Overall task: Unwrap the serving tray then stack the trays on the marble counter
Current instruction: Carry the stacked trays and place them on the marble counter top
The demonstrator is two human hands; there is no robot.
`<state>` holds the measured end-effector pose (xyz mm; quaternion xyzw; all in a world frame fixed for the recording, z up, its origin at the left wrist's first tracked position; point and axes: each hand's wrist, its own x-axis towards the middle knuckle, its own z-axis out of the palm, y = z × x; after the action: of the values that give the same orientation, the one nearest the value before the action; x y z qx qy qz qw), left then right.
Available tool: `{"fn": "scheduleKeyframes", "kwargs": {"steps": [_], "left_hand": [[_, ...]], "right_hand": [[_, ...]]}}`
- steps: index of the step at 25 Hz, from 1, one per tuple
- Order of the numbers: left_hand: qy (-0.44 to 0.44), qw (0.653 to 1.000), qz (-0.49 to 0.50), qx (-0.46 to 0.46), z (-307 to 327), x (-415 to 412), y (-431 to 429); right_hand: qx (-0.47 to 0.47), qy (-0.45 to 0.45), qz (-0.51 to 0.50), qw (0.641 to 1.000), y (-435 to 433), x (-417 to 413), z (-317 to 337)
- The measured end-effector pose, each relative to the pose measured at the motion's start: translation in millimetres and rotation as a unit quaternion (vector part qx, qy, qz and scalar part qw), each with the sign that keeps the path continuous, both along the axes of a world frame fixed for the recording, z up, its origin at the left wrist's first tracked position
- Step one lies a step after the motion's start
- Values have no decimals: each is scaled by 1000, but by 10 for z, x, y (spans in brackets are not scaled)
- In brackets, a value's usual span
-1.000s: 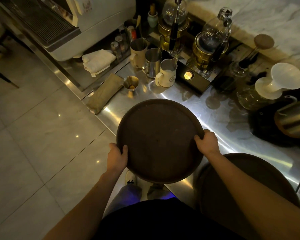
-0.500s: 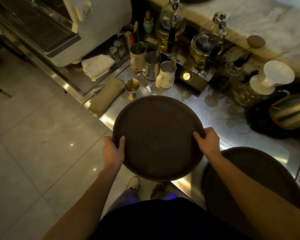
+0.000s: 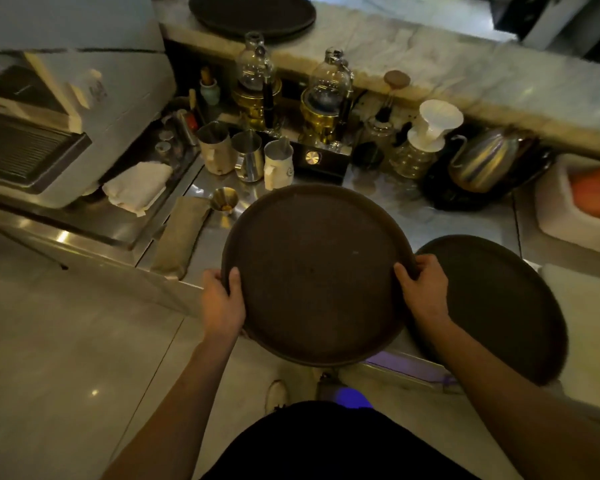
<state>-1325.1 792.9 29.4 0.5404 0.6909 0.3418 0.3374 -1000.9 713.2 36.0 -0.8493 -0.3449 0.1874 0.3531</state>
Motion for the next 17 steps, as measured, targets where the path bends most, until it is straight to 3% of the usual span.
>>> {"fn": "scheduleKeyframes", "kwargs": {"steps": [10,17], "left_hand": [[-3,991,-129,28,189,755,-346],[21,980,-192,47,244,1575,-1098]], "right_hand": [[79,-41,-118,989,-1183,444,213],[84,-70,-194,975,-2301,1050,181]]}}
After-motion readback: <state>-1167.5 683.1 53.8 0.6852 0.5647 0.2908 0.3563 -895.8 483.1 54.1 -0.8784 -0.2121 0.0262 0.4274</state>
